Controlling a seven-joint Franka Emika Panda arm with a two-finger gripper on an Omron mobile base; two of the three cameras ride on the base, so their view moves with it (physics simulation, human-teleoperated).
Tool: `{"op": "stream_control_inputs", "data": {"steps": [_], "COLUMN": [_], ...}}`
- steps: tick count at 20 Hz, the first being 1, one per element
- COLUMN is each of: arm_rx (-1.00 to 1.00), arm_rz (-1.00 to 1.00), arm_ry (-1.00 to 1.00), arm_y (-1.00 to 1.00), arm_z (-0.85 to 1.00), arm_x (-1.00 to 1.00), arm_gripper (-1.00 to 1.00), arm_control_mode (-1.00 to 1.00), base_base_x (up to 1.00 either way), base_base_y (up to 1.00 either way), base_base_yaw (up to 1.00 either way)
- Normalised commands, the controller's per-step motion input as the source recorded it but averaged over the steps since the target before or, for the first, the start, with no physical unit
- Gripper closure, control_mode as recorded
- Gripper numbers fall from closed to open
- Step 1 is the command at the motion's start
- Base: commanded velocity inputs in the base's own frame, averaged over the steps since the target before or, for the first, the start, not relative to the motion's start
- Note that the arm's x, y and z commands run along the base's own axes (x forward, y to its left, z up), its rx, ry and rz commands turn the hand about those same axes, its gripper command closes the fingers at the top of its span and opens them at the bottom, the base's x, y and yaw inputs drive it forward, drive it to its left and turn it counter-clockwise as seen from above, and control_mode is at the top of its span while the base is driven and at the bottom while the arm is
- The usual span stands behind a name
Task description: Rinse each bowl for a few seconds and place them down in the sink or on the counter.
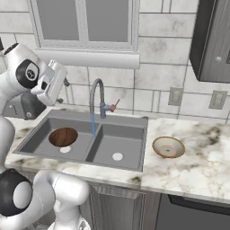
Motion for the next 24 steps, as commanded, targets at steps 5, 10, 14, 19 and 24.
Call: {"op": "stream_control_inputs", "data": {"steps": [5,10,14,19,24], "arm_rx": [0.03,0.03,0.02,0.05,0.06], "arm_rz": [-0.02,-0.03,-0.03,-0.02,0.00], "arm_ry": [0.00,-0.01,-0.01,0.00,0.00], "arm_y": [-0.59,-0.53,-0.53,-0.56,-0.56], "arm_z": [0.00,-0.04,-0.01,-0.02,-0.05], "arm_x": [-0.12,-0.19,-0.20,-0.17,-0.09], "arm_gripper": [-1.00,-1.00,-1.00,-1.00,-1.00], "arm_control_mode": [-1.00,-1.00,-1.00,-1.00,-1.00], "base_base_x": [0.00,0.00,0.00,0.00,0.00], "base_base_y": [0.00,0.00,0.00,0.00,0.00], "base_base_yaw": [0.00,0.00,0.00,0.00,0.00]}}
